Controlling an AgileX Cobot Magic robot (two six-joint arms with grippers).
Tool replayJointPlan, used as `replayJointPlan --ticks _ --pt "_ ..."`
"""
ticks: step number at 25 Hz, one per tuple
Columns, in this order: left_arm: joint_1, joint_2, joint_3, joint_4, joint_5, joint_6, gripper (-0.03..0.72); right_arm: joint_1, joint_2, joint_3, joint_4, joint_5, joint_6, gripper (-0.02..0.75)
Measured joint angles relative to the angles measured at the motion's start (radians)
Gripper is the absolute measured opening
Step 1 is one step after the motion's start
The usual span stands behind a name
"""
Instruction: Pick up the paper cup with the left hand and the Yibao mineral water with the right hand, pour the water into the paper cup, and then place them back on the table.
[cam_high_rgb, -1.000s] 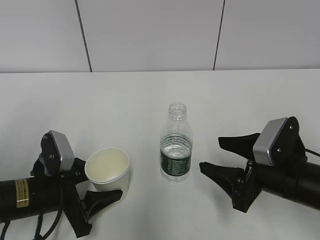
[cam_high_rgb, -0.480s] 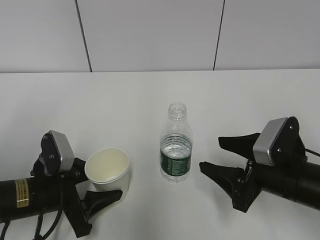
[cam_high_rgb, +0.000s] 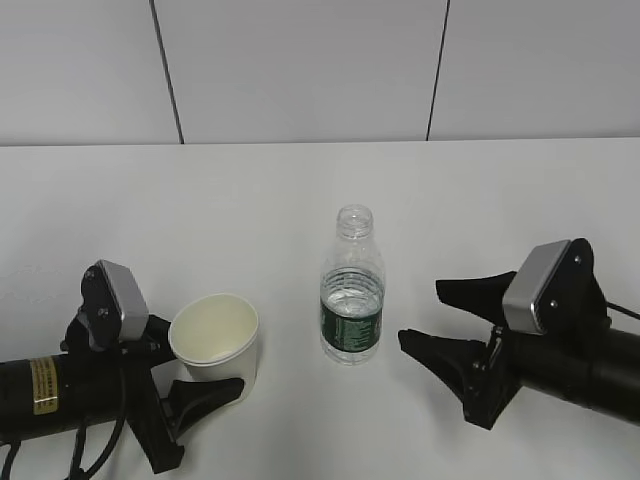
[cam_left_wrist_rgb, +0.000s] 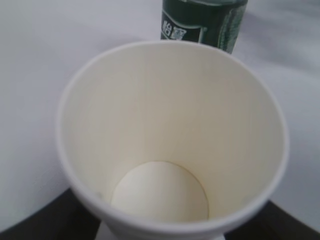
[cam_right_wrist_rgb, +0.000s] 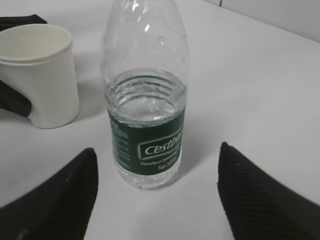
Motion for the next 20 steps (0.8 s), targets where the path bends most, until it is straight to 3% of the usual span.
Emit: replayJointPlan --ticks 20 --pt "0.0 0.0 0.0 -0.012 0.0 0.0 0.465 0.002 0.078 -0.034 -0.032 0.0 0.0 0.549"
